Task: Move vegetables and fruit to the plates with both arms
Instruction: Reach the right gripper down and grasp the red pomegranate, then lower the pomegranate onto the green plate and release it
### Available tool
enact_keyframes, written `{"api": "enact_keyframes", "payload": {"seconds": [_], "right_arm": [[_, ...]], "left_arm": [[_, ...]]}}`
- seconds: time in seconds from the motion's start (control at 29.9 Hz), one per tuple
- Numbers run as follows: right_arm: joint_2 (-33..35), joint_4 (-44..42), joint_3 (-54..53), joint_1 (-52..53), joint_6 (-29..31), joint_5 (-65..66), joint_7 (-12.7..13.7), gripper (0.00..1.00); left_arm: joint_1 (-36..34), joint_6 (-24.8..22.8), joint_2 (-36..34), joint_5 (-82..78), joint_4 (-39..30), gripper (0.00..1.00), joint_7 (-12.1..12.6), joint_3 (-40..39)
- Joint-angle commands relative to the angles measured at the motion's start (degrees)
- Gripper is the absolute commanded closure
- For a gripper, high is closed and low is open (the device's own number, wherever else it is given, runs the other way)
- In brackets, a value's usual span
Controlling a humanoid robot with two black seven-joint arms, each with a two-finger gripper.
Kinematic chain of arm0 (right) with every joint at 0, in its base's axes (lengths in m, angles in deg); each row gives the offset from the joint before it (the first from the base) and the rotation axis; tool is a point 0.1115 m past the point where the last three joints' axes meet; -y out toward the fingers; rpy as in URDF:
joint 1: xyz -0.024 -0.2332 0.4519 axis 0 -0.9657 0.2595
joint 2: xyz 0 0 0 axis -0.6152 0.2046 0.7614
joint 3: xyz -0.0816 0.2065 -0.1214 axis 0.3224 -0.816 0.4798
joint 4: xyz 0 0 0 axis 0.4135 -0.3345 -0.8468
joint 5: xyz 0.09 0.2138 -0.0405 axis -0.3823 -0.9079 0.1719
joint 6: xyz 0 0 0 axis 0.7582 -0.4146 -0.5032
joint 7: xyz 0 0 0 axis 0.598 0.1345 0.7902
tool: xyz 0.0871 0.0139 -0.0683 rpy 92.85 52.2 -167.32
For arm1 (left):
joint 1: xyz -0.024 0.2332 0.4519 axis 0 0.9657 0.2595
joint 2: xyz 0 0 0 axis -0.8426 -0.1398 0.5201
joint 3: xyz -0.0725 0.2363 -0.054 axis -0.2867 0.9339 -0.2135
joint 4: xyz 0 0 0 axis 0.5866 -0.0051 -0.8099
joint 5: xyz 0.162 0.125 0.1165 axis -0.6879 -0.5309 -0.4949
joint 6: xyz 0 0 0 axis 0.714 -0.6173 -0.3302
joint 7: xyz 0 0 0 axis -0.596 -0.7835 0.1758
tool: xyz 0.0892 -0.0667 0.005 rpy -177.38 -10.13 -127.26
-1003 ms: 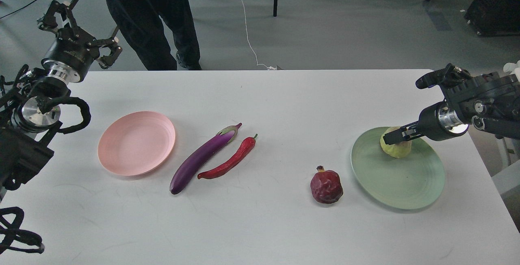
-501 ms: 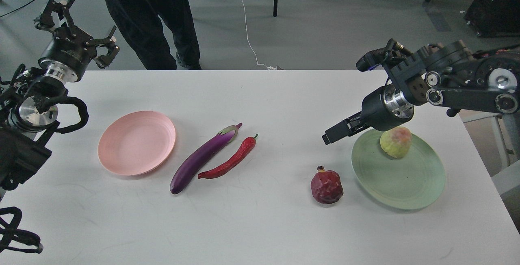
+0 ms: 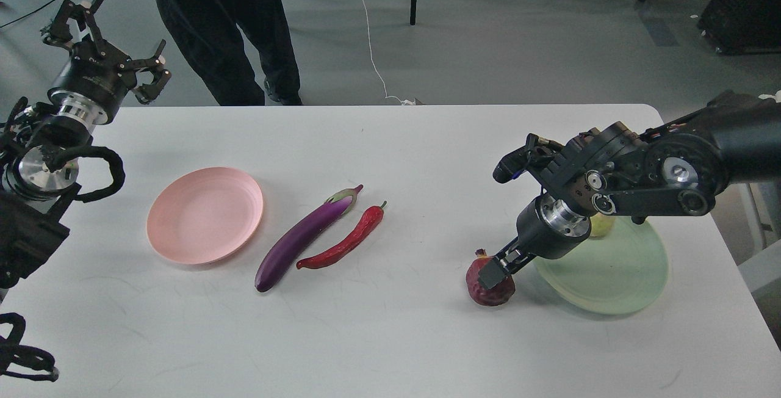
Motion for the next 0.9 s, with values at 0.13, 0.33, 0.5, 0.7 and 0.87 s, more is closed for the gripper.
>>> {"api": "enact_keyframes", "payload": {"seconds": [0.13, 0.33, 0.5, 0.7, 0.87], "right_arm": [[-1.96, -1.29, 0.01, -1.47, -3.01, -0.04, 0.36, 0.28], [-1.70, -1.21, 0.10, -1.04, -2.93, -0.04, 0.18, 0.47], [1.18, -0.59, 0.10, 4.48, -2.93, 1.70, 0.09, 0.52], [9.97, 0.37, 0.10, 7.05, -2.93, 12.25, 0.09, 0.51], [16.30, 5.91, 2.47, 6.44, -3.01, 15.94, 0.53, 0.49]], "left_arm": [[0.56, 0.06, -0.06, 0.00, 0.04, 0.02, -0.05, 0.03], [0.57, -0.08, -0.67, -0.09, 0.04, 0.02, -0.05, 0.03], [0.57, -0.08, -0.85, 0.00, 0.04, 0.02, -0.05, 0.03], [0.57, -0.08, -0.85, -0.09, 0.04, 0.02, 0.13, 0.12], [0.48, 0.15, -0.68, -0.17, -0.04, 0.02, -0.05, 0.20]]}}
